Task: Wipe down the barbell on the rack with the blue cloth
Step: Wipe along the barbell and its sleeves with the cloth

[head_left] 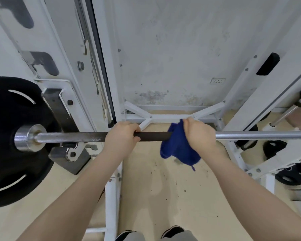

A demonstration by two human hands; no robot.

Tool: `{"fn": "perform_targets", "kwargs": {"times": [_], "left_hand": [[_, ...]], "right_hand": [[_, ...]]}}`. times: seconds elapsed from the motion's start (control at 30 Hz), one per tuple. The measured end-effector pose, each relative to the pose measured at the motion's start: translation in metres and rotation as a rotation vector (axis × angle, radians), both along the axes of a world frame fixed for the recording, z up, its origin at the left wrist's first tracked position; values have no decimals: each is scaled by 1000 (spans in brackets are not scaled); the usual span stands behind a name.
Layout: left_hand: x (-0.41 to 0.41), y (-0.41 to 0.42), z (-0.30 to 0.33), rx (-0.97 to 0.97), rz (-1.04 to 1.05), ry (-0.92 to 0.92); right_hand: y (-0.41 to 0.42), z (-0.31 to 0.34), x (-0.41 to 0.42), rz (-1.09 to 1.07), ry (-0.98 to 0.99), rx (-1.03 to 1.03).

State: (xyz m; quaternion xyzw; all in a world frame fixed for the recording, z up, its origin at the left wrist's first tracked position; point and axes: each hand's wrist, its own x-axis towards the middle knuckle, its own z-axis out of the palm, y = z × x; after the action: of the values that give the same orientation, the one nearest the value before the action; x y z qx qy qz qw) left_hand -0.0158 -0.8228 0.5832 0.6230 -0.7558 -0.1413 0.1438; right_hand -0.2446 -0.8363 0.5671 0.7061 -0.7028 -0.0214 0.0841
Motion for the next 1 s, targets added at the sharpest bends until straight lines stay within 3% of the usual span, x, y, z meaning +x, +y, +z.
{"fn": "perform_targets", "kwargs": {"times": [0.13, 0.3, 0.4, 0.47, 0.53, 0.57, 0.7, 0.77, 0.8, 0.9, 1.0], "left_hand": [[0, 1, -3, 4, 36, 57], [0, 2, -3, 7, 40, 69], [1, 1, -4, 2, 36, 86], [2, 0, -5, 0, 33, 90], [3, 0, -6, 0, 31, 106], [3, 0, -6, 0, 26, 110], [4, 0, -6, 2, 12, 94], [5, 1, -4, 11, -7, 75], [6, 0, -2, 25, -28, 63], [19, -3, 6, 113, -75, 87], [46, -2, 10, 53, -33, 25]], "right_hand": [[0, -1, 12, -54, 21, 100], [9, 1, 63, 208, -101, 93], [-1, 1, 25, 73, -126, 104], [1, 3, 4, -24, -29, 86], [8, 2, 8, -36, 58, 55], [10, 2, 21, -32, 7, 52], [16, 5, 94, 171, -103, 49], [13, 3, 107, 256, -84, -99], [9, 1, 101, 238, -85, -133], [5, 2, 64, 45, -123, 63], [10, 5, 64, -47, -58, 55]]}}
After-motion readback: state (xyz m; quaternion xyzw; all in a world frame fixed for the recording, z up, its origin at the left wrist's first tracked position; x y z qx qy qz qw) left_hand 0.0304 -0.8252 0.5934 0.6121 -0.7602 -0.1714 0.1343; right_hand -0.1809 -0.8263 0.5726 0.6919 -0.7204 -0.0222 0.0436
